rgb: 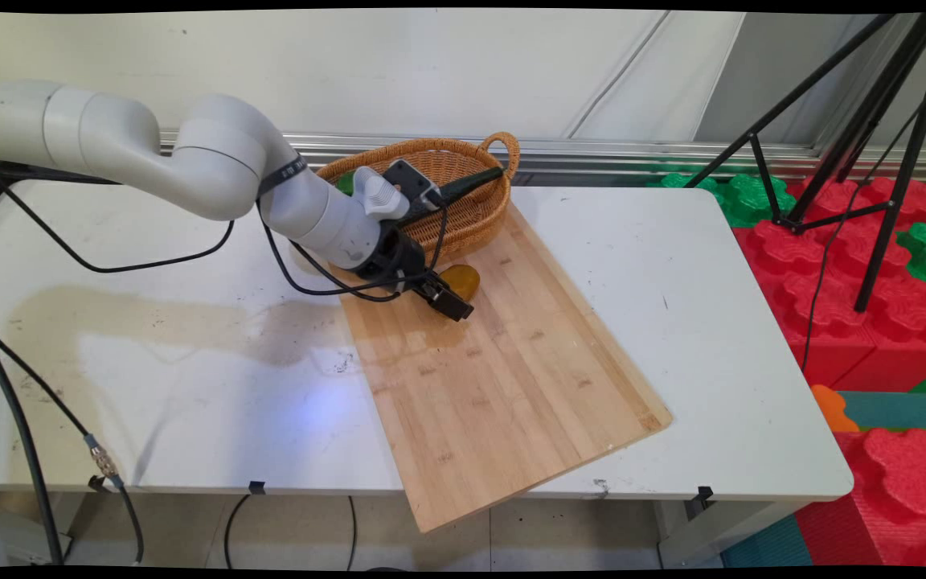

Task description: Pick up the potato from the cutting board, then place the picked object in the vegetable basket

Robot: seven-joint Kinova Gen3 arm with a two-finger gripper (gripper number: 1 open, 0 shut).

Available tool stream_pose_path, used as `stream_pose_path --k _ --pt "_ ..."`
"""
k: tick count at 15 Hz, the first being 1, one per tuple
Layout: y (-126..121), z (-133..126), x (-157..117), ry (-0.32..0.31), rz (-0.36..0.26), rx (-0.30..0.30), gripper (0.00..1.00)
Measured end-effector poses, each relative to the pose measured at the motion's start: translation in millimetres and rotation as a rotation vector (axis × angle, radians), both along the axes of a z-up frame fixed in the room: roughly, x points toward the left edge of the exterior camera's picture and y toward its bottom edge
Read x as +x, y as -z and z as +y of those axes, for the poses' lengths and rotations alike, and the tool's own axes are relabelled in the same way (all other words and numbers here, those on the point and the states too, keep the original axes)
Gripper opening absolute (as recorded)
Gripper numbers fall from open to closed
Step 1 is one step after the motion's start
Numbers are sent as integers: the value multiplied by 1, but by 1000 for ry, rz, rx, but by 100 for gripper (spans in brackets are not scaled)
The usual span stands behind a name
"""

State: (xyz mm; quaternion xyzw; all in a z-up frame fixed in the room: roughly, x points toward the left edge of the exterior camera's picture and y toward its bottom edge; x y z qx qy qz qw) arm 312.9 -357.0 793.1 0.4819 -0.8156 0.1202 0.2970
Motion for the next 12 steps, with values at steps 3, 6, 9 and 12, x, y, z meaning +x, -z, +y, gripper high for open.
stream_pose_path --k 3,6,9,12 --pt "3 -2 -3 -4 -2 -5 100" --pt "6 -3 -4 -6 -6 -9 100" --pt "8 -3 -6 -1 -9 -13 0" --pt "9 -3 -7 6 -9 -20 0"
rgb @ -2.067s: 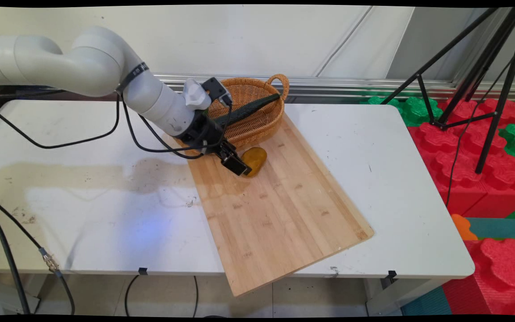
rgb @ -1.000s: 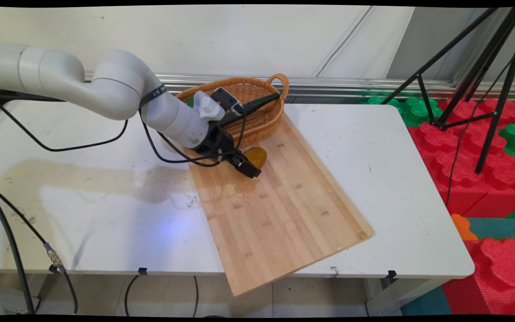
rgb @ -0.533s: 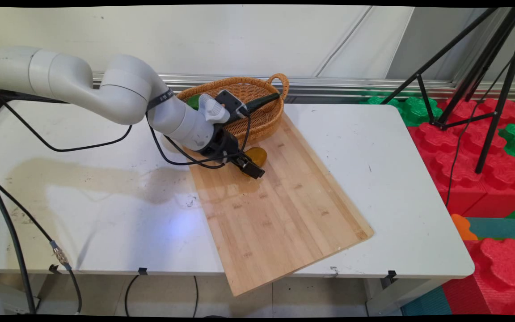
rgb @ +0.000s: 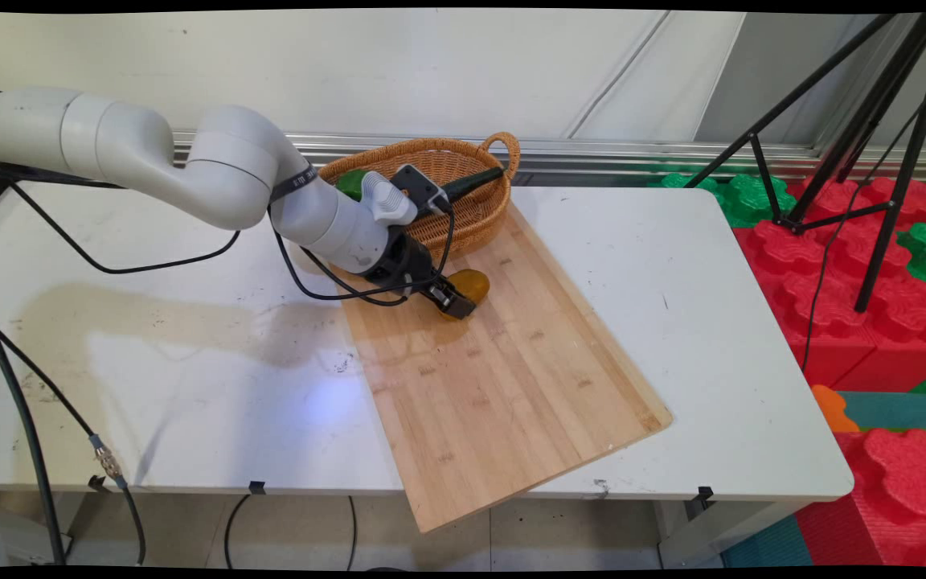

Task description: Place the picked object in the vegetable basket

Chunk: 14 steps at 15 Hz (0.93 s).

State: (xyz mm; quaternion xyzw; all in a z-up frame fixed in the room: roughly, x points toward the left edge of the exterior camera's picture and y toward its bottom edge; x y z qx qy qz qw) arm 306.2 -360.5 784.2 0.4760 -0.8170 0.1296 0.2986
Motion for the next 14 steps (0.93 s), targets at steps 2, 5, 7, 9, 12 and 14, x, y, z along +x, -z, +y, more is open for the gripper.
stream_pose_path --k 2,5,7,9,12,14 --pt "0 0 0 3 1 -2 0" --pt "-2 1 -1 10 5 -7 0" --pt "-6 2 0 17 8 -12 0" --pt "-11 4 2 31 12 -19 0" --pt "-21 8 6 63 16 -29 0" --pt "-34 14 12 91 24 -38 0"
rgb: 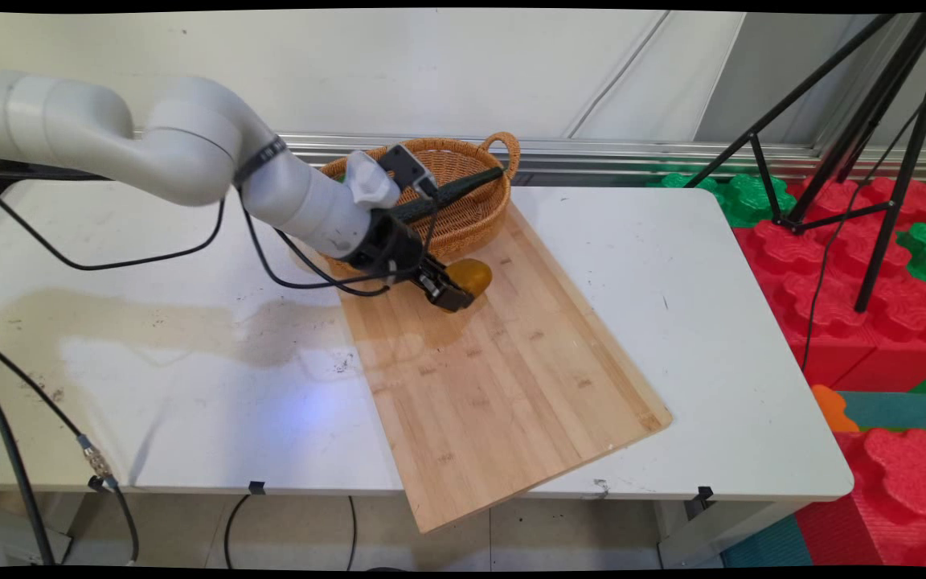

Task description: Place the picked object in the vegetable basket

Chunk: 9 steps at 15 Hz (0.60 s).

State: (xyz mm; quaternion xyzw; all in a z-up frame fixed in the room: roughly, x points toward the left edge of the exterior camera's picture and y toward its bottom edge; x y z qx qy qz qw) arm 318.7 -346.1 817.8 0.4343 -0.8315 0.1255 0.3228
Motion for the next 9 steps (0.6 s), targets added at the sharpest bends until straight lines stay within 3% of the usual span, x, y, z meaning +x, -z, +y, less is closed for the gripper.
stream_pose_path --k 9 --pt "-57 23 45 96 29 -24 0"
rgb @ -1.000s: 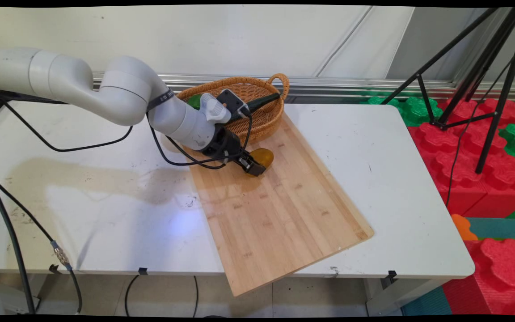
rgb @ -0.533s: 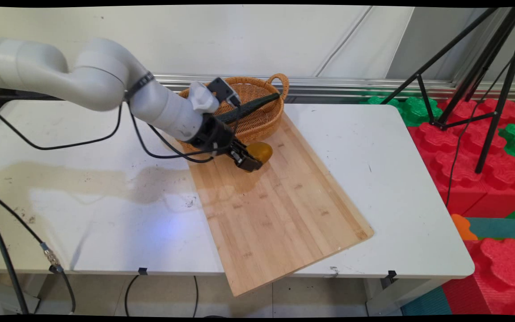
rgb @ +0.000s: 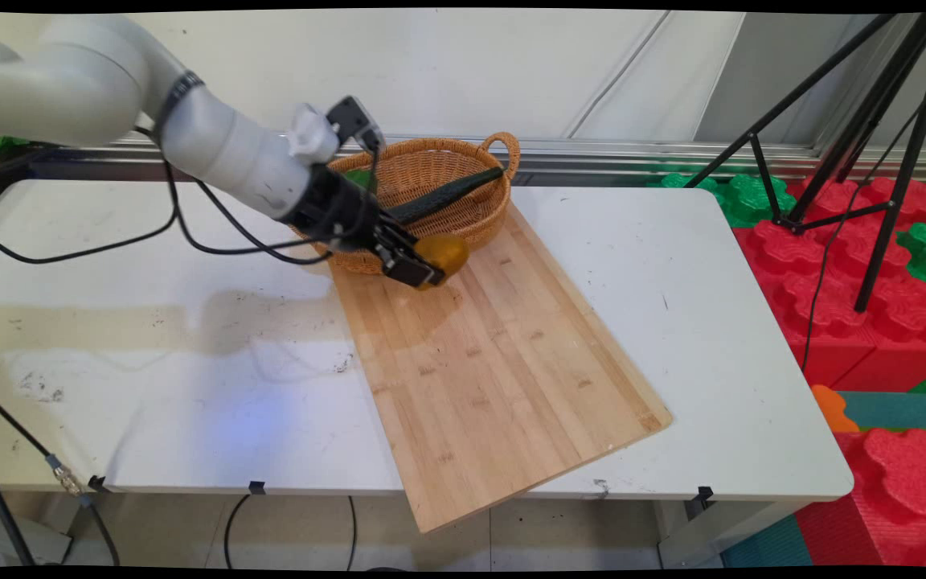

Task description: Place the picked object in the vegetable basket

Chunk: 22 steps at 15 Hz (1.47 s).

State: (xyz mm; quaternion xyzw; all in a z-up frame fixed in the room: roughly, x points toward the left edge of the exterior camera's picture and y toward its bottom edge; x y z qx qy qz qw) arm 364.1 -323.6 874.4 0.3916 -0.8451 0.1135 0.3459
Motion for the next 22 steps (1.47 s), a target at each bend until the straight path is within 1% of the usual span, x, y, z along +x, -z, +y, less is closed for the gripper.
stream_pose_path --k 5,8,11,16,19,22 --pt "-28 4 33 36 -22 -22 0" --pt "-42 0 56 34 -40 -41 0" --pt "-52 -11 77 31 -64 -67 0" --pt "-56 -33 99 29 -104 -102 0" --pt "-51 -56 111 31 -130 -122 0" --pt "-39 -85 120 29 -159 -133 0"
